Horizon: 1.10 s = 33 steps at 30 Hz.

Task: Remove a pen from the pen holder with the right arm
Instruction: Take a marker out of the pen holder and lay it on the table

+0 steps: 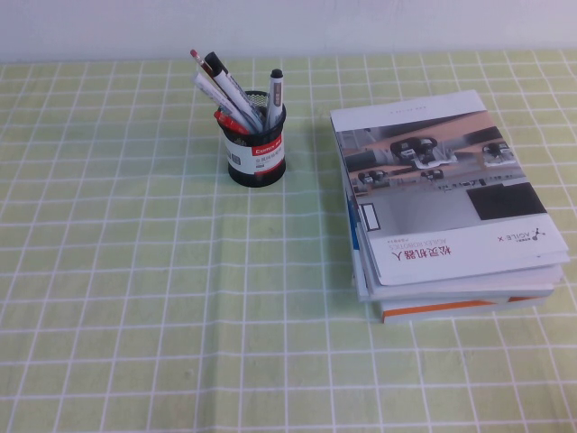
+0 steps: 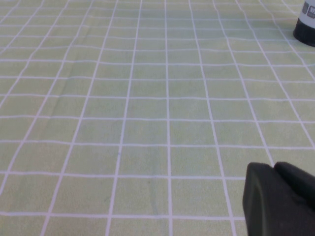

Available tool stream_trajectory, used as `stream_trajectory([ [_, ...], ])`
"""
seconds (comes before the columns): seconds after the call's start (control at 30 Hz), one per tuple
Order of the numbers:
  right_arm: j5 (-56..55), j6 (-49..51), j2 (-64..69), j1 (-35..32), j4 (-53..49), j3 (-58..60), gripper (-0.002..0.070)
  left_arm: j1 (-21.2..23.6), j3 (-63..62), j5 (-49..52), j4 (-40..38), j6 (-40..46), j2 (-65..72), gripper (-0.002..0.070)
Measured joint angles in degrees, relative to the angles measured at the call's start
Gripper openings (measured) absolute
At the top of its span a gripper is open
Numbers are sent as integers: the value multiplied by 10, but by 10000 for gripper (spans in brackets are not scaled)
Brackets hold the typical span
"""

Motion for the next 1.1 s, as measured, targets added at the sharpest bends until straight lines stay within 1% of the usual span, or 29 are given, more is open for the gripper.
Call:
stream_trajectory([
  [0.57, -12, 0, 0, 0, 0, 0, -14, 0, 0, 0, 0, 0, 0, -5],
  [0.63, -43, 0, 0, 0, 19, 0, -14, 0, 0, 0, 0, 0, 0, -5],
  [0.8, -134, 0, 0, 0, 112, 0, -14, 0, 0, 0, 0, 0, 0, -5],
  [1.03, -192, 0, 0, 0, 258, 0, -14, 0, 0, 0, 0, 0, 0, -5],
  [1.1, -198, 0, 0, 0, 279, 0, -14, 0, 0, 0, 0, 0, 0, -5],
])
